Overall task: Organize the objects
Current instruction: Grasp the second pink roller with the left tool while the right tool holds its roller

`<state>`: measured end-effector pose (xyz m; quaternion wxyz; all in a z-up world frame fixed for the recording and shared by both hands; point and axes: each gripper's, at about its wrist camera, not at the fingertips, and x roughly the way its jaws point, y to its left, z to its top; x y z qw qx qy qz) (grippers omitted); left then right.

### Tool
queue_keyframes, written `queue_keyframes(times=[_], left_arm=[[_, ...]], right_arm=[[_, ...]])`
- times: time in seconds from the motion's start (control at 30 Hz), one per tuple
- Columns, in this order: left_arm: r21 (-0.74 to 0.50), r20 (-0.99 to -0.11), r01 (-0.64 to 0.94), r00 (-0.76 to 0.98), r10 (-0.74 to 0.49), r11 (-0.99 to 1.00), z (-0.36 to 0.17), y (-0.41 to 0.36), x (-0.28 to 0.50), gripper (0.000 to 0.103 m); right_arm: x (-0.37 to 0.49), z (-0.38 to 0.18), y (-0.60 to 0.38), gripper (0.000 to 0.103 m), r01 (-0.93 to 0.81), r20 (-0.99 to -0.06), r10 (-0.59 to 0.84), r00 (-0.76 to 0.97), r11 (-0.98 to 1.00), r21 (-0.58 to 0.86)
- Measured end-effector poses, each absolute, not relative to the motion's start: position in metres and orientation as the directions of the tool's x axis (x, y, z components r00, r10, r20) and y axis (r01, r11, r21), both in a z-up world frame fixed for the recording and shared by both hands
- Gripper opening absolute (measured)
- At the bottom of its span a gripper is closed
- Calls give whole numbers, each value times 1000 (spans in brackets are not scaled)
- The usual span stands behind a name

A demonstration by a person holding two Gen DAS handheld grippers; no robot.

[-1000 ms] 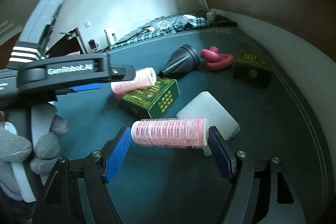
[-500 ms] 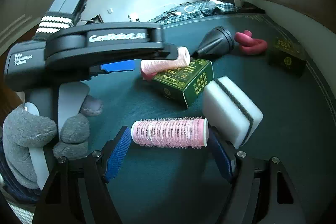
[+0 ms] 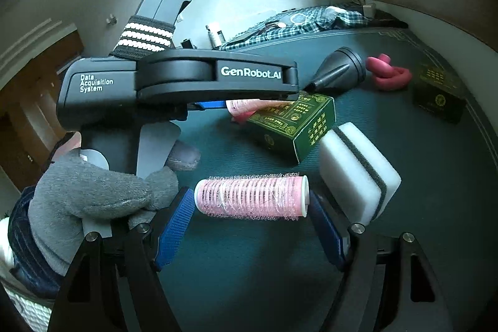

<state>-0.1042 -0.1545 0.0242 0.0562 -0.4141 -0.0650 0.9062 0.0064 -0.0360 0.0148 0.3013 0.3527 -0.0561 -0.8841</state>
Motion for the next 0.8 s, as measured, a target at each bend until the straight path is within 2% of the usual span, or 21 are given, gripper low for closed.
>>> queue_keyframes(times=[0.53,0.8], left_arm=[[-156,-732,-15,-670,126,-988,27,-177,-85,76],[-125,-707,27,-704,70,-992,36,-201,-56,76]], right_arm=[[2,14,-37,75,478,-593,-565,-574,-819,318],[2,14,-34,75,467,-593,-555,-583,-826,314]])
